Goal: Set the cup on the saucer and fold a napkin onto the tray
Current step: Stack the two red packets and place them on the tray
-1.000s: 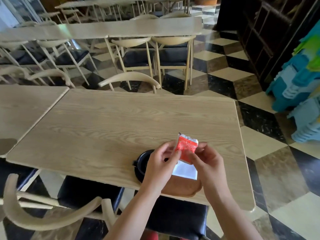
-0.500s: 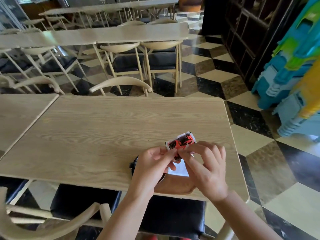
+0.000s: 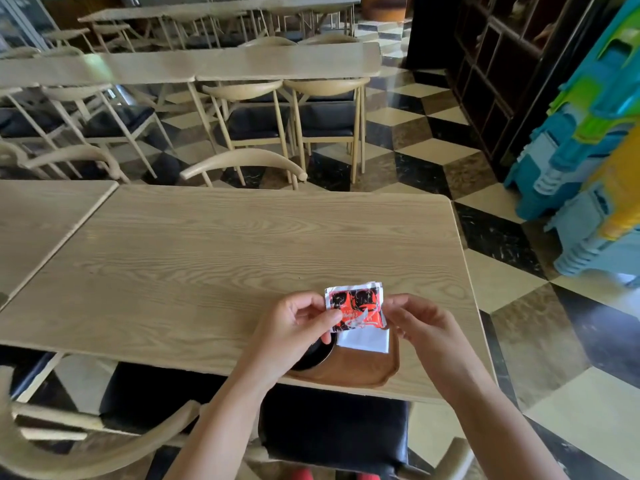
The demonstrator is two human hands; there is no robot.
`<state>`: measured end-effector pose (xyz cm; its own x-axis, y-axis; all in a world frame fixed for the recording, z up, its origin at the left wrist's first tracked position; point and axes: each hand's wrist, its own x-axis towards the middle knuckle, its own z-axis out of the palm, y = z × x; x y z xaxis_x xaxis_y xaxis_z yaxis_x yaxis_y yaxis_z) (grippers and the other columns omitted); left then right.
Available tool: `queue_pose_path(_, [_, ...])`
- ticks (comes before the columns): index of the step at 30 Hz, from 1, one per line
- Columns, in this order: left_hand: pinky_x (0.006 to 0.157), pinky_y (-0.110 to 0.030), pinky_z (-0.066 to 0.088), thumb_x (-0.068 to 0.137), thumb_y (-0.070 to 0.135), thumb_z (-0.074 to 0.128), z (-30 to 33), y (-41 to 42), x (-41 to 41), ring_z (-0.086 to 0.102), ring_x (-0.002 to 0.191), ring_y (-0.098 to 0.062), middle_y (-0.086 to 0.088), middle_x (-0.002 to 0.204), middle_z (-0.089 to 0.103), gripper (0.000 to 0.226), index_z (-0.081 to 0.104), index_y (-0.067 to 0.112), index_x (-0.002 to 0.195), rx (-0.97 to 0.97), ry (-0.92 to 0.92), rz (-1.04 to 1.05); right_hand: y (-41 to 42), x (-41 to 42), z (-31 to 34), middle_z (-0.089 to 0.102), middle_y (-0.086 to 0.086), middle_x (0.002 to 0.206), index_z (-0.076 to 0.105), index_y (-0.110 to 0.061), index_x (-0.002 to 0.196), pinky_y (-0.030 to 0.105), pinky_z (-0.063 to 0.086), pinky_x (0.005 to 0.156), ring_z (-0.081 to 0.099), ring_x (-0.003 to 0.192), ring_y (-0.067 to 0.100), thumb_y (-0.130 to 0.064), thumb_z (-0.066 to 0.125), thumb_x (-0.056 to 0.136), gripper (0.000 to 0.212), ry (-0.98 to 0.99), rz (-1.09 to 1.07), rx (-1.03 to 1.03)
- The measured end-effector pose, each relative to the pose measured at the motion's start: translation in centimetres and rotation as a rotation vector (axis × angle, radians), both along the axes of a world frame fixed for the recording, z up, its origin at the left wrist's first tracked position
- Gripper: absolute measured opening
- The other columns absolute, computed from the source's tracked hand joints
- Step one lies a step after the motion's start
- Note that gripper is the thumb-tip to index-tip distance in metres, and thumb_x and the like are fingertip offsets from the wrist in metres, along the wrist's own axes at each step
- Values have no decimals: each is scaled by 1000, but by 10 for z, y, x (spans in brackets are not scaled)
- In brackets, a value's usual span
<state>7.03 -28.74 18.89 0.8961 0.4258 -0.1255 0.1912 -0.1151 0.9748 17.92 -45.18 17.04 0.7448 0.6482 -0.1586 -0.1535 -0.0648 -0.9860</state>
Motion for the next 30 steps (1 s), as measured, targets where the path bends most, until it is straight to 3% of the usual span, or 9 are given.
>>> queue_pose_path(5, [58, -23, 36, 83, 23, 66, -21, 2, 4, 48, 54, -11, 8, 48, 57, 16, 65, 17, 69, 120, 100, -4, 0, -3, -7, 67, -5, 64, 71, -14, 65, 18, 42, 67, 56, 63, 5, -19, 73, 74, 11, 20, -83, -51])
queue_pose_path(7, [53, -14, 35, 82, 21, 67, -33, -2, 8, 47, 48, -5, 9, 45, 55, 17, 65, 16, 66, 126, 123, 5, 1, -5, -18, 66, -8, 57, 71, -18, 59, 9, 41, 55, 54, 55, 1, -7, 71, 75, 20, 6, -144, -105])
queue_pose_path(10, [50, -12, 36, 81, 18, 69, -54, -10, 13, 46, 44, -2, 8, 44, 55, 17, 68, 16, 64, 116, 147, 38, -3, -6, -37, 63, -9, 49, 69, -18, 54, 7, 39, 47, 52, 47, -2, -3, 66, 77, 27, 27, -213, -166])
queue_pose_path(16, [48, -8, 36, 79, 19, 71, -91, -20, 17, 49, 42, 0, 13, 45, 59, 12, 70, 14, 68, 125, 207, 74, -11, -8, -61, 66, -11, 52, 74, -22, 61, 4, 39, 50, 55, 49, -5, -14, 63, 81, 24, 44, -172, -232])
queue_pose_path(21, [52, -9, 45, 81, 15, 70, -114, -24, 19, 59, 50, 1, 11, 60, 69, 4, 73, 16, 78, 43, 248, 83, -9, -8, -88, 72, -16, 67, 72, -40, 62, 8, 47, 60, 66, 66, -3, -21, 72, 77, 25, 26, -191, -375])
queue_pose_path(23, [55, -10, 47, 85, 15, 66, -126, -26, 16, 63, 56, -1, 9, 70, 72, 8, 72, 21, 85, -24, 265, 97, -7, -9, -102, 72, -16, 67, 72, -37, 60, 9, 48, 60, 67, 67, -2, -20, 72, 78, 24, 36, -211, -416])
queue_pose_path(27, [48, -15, 41, 91, 16, 56, -153, -26, 9, 50, 47, -3, 7, 59, 69, 25, 67, 32, 75, -36, 345, 91, -2, -10, -132, 68, -19, 56, 69, -30, 58, 8, 43, 52, 62, 59, -2, -22, 71, 77, 21, 55, -215, -551])
queue_pose_path(30, [48, -17, 41, 91, 16, 56, -172, -25, 9, 56, 53, -9, 3, 63, 71, 22, 71, 27, 78, -69, 413, 130, 1, -11, -155, 69, -15, 67, 69, -28, 64, 16, 46, 59, 65, 69, 8, -23, 70, 78, 16, 80, -200, -630])
